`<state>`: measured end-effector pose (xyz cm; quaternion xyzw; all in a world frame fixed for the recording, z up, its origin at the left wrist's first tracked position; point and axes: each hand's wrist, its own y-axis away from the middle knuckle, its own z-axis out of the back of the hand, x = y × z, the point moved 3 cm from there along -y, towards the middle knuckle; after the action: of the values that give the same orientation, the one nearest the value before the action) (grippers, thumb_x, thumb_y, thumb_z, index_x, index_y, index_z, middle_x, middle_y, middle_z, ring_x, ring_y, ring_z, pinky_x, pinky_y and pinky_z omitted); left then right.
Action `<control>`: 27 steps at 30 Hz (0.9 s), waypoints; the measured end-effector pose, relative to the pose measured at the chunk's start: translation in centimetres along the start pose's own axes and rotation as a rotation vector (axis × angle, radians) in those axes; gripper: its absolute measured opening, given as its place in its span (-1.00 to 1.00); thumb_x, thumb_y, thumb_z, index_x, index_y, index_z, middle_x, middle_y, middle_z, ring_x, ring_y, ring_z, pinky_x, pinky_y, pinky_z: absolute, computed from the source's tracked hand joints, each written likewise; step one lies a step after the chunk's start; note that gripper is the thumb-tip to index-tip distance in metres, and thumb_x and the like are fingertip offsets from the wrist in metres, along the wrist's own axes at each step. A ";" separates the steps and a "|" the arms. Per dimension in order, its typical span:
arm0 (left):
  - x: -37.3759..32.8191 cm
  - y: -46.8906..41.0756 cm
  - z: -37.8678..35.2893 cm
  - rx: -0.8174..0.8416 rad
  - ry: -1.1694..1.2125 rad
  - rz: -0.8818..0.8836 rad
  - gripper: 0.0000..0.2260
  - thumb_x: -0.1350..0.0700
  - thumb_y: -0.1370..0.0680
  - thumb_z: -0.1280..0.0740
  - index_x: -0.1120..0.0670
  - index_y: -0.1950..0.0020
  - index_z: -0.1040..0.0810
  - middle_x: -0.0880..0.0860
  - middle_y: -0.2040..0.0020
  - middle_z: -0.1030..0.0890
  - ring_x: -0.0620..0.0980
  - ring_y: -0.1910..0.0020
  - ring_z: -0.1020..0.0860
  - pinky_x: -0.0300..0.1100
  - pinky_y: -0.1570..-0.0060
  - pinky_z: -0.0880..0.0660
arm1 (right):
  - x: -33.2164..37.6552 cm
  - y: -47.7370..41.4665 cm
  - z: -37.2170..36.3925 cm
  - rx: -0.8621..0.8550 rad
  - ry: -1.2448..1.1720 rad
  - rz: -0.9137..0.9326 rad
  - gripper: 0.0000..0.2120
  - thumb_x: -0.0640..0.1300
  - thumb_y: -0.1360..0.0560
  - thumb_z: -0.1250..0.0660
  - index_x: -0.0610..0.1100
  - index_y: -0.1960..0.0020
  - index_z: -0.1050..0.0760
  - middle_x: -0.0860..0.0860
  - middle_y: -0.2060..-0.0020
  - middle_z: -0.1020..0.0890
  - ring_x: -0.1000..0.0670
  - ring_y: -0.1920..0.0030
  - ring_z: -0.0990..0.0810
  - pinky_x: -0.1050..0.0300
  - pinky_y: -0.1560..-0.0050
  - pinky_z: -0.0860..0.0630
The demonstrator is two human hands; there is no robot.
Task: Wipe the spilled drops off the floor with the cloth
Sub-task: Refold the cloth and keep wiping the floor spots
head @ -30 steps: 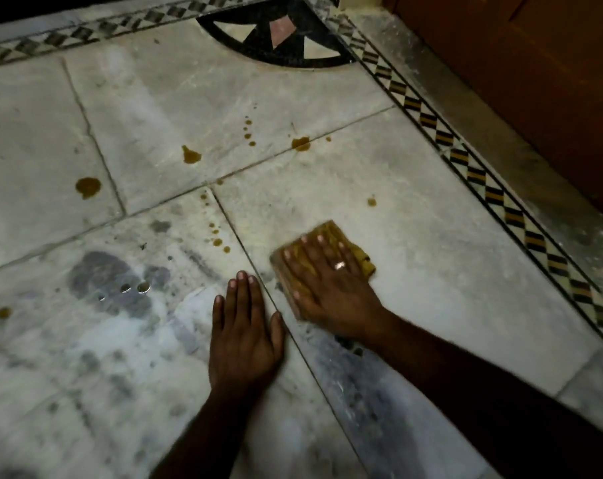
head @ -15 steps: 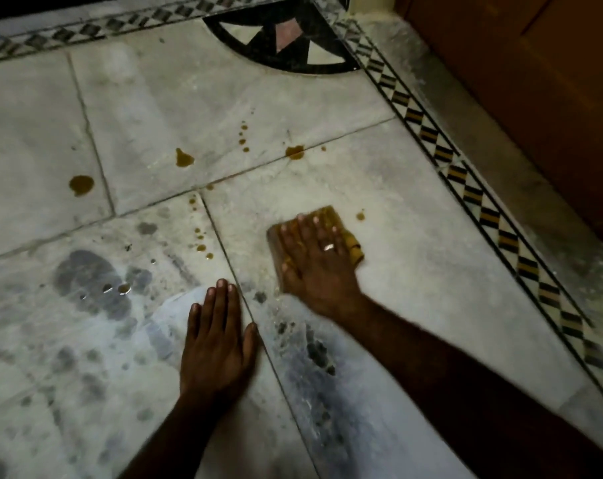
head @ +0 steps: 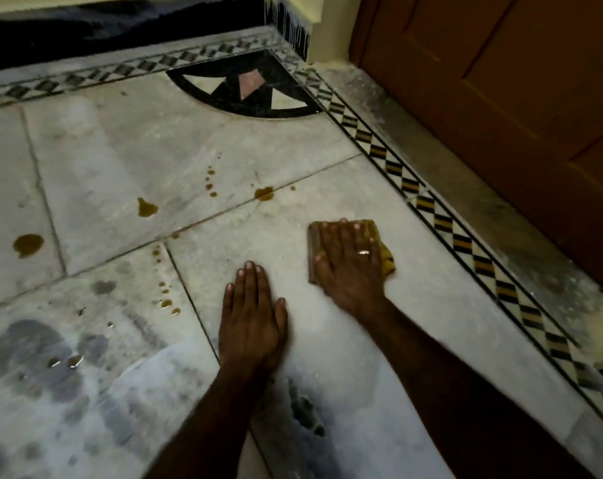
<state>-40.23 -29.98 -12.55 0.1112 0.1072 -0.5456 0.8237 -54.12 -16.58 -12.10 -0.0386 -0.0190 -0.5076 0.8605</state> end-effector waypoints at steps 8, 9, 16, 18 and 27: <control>0.4 0.2 -0.2 -0.110 0.010 0.008 -0.44 0.04 -0.62 -0.11 0.30 -0.56 -0.17 0.28 -0.57 -0.19 0.21 -0.57 -0.19 0.13 -0.54 -0.15 | -3.2 4.6 -0.7 -0.022 0.042 0.216 -0.42 0.10 -0.64 -0.03 0.02 -0.64 -0.11 -0.12 -0.61 -0.23 -0.21 -0.61 -0.15 -0.22 -0.57 -0.12; 0.2 0.3 -0.3 -0.113 0.015 0.009 -0.43 0.05 -0.62 -0.12 0.30 -0.56 -0.17 0.28 -0.57 -0.19 0.21 -0.57 -0.19 0.13 -0.53 -0.17 | -3.6 3.2 -0.6 -0.030 0.038 0.110 -0.43 0.10 -0.64 -0.02 0.00 -0.63 -0.16 -0.14 -0.59 -0.26 -0.22 -0.59 -0.20 -0.23 -0.54 -0.16; 0.5 0.3 0.1 -0.130 0.093 0.014 -0.41 -0.04 -0.62 -0.02 0.27 -0.57 -0.14 0.26 -0.59 -0.16 0.20 -0.58 -0.16 0.15 -0.53 -0.17 | 4.2 -4.0 -1.0 0.046 -0.006 0.158 -0.41 0.12 -0.62 0.06 -0.01 -0.62 -0.15 -0.15 -0.59 -0.25 -0.24 -0.60 -0.18 -0.28 -0.56 -0.12; 0.7 0.3 0.3 -0.149 0.138 0.023 -0.41 -0.04 -0.62 0.01 0.27 -0.57 -0.15 0.25 -0.59 -0.14 0.20 -0.58 -0.14 0.14 -0.54 -0.13 | 6.2 -2.8 -1.1 0.008 0.012 0.283 -0.43 0.09 -0.63 -0.02 -0.03 -0.61 -0.22 -0.16 -0.57 -0.30 -0.26 -0.57 -0.23 -0.29 -0.54 -0.18; 2.0 0.6 0.8 -0.168 0.512 0.070 -0.37 -0.17 -0.60 0.14 0.10 -0.61 0.05 0.01 -0.63 0.09 -0.09 -0.62 0.13 -0.09 -0.59 0.14 | 4.9 7.4 -0.8 0.131 -0.020 0.556 -0.37 0.12 -0.63 -0.11 0.02 -0.65 -0.06 -0.03 -0.64 -0.12 -0.11 -0.64 -0.02 -0.19 -0.56 -0.05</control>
<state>-38.86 -31.73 -12.32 0.1804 0.3529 -0.4600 0.7946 -45.29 -17.34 -12.87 0.0080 -0.0489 -0.2494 0.9671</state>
